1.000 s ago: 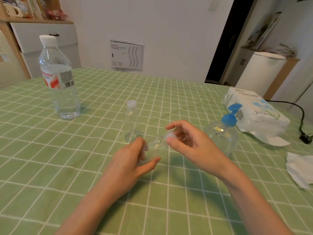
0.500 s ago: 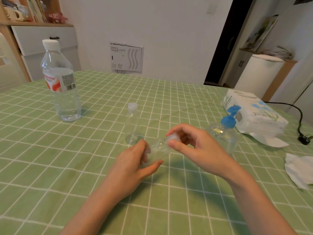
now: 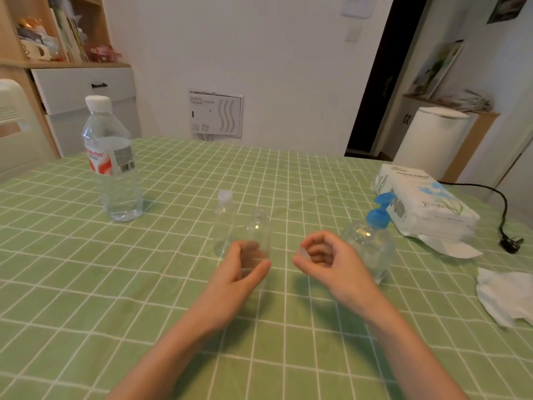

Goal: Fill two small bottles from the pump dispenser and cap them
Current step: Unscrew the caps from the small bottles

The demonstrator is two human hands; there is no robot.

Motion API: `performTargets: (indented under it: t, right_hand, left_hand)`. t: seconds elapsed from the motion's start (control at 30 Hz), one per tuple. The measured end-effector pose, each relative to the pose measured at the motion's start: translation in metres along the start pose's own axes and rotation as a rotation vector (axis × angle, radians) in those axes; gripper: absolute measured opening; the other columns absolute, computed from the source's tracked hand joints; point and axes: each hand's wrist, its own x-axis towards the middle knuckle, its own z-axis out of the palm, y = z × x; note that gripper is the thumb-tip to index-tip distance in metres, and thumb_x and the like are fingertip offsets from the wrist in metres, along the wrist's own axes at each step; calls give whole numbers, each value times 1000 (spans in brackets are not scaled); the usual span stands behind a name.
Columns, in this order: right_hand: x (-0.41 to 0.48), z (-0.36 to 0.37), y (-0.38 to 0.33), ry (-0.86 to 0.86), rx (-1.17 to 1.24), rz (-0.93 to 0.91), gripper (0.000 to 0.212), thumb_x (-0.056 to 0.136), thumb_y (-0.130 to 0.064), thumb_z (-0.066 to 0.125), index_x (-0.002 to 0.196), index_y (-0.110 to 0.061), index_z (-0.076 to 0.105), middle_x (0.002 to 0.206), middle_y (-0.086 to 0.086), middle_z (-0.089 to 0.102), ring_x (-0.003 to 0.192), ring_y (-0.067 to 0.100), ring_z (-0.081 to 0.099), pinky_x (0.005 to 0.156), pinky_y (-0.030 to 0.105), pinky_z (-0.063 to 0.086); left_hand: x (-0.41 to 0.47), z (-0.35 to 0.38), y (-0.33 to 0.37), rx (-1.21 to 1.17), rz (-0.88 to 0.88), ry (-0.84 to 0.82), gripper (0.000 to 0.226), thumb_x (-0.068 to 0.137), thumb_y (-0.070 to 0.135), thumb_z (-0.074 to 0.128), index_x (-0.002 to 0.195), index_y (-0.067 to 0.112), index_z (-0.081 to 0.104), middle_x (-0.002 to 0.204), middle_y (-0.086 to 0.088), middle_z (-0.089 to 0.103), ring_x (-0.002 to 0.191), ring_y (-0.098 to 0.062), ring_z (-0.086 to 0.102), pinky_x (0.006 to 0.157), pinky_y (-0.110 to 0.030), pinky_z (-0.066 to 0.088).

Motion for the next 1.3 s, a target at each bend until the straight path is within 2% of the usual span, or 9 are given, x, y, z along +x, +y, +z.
performTargets:
  t: [0.1, 0.17, 0.23, 0.37, 0.47, 0.6, 0.77, 1.0, 1.3]
  right_hand:
    - [5, 5, 10, 22, -7, 39, 26, 83, -12, 71, 105, -22, 60, 100, 5, 66, 94, 16, 64, 85, 22, 52]
    - [10, 9, 17, 60, -55, 47, 29, 85, -8, 68, 112, -17, 61, 101, 0, 65, 91, 10, 62, 80, 14, 50]
    - [15, 13, 21, 108, -102, 68, 28, 85, -7, 66, 112, -14, 62, 98, -4, 64, 85, 6, 60, 74, 10, 48]
    - [30, 21, 26, 198, -240, 106, 25, 84, -15, 68, 107, -19, 59, 88, -10, 61, 78, 5, 59, 75, 21, 46]
    - [42, 26, 29, 250, -372, 106, 24, 83, -21, 68, 105, -21, 58, 97, -6, 63, 84, 11, 60, 75, 26, 45]
    - [55, 32, 36, 232, -399, 105, 25, 83, -20, 69, 105, -17, 58, 99, -2, 59, 90, 15, 58, 82, 29, 49]
    - [66, 37, 41, 206, -420, 100, 30, 82, -16, 70, 109, -14, 57, 92, -2, 56, 84, 15, 54, 78, 29, 49]
    - [69, 39, 47, 222, -428, 99, 33, 81, -15, 70, 112, -13, 57, 91, -4, 54, 83, 12, 52, 73, 25, 44]
    - [54, 31, 37, 171, -424, 112, 49, 80, -20, 73, 122, -13, 49, 105, 2, 54, 98, 17, 52, 86, 31, 46]
  left_hand:
    - [19, 9, 0, -47, -4, 11, 34, 87, 26, 58, 114, 26, 38, 122, 4, 53, 113, -7, 53, 94, -21, 45]
    - [32, 17, -3, -35, -12, 19, 34, 89, 20, 57, 114, 25, 34, 124, 1, 46, 121, -13, 46, 102, -29, 39]
    - [44, 26, -6, -11, -3, 21, 35, 91, 19, 56, 116, 25, 32, 125, 3, 40, 125, -11, 38, 101, -26, 34]
    - [63, 38, -14, 72, -3, 122, 45, 88, 18, 60, 128, 16, 38, 134, 0, 43, 130, -13, 37, 103, -23, 31]
    - [72, 40, -18, 121, -43, 208, 49, 87, 17, 61, 131, 13, 40, 137, -6, 46, 128, -16, 41, 104, -27, 34]
    - [81, 38, -21, 128, -70, 246, 51, 90, 16, 58, 136, 14, 36, 140, -8, 44, 130, -18, 40, 106, -32, 33]
    - [87, 34, -22, 150, -99, 277, 57, 92, 17, 53, 142, 15, 27, 146, -6, 38, 134, -20, 36, 111, -38, 31]
    - [89, 35, -25, 175, -117, 273, 63, 91, 24, 56, 144, 12, 23, 149, -5, 34, 136, -20, 33, 109, -31, 27]
    - [57, 33, -15, 261, -89, 245, 77, 86, 28, 63, 146, 10, 17, 149, -6, 33, 136, -18, 32, 106, -25, 26]
